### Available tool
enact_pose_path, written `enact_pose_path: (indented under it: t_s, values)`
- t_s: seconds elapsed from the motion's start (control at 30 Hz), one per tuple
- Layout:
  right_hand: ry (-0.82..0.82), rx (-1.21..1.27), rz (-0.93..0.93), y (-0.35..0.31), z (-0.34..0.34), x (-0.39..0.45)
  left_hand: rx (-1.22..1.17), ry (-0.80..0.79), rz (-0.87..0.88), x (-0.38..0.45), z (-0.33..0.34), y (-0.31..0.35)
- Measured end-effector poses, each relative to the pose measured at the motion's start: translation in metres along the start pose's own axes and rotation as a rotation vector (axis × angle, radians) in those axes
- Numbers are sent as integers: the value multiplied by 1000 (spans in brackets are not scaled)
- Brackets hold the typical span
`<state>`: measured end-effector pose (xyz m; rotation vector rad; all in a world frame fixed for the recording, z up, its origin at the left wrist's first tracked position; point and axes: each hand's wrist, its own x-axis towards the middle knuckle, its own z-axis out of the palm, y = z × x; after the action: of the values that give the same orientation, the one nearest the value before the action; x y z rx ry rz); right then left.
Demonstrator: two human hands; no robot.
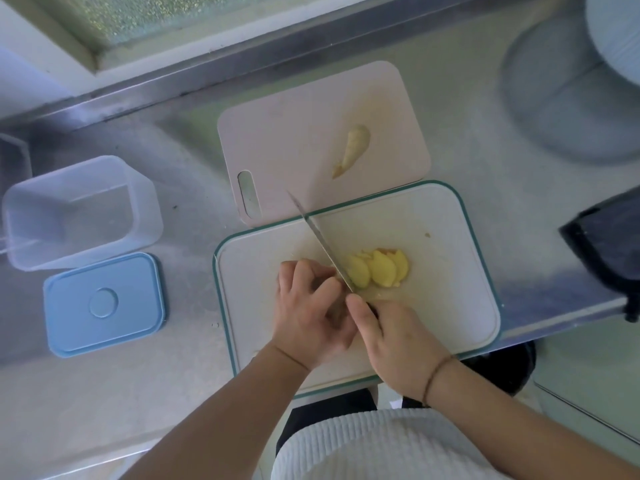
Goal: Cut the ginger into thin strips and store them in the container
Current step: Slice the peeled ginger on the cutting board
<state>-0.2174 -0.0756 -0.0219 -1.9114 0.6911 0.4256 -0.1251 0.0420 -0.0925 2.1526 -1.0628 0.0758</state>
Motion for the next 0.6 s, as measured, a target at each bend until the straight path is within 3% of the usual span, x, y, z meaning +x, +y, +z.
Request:
enact_pose_path:
  t_s: [0.3,0.6]
  values:
    - [104,101,130,8,-26,-10,-9,26,3,1,-5,3]
    - [70,22,-3,-11,-18,-45,-5,59,-5,-1,-2,4]
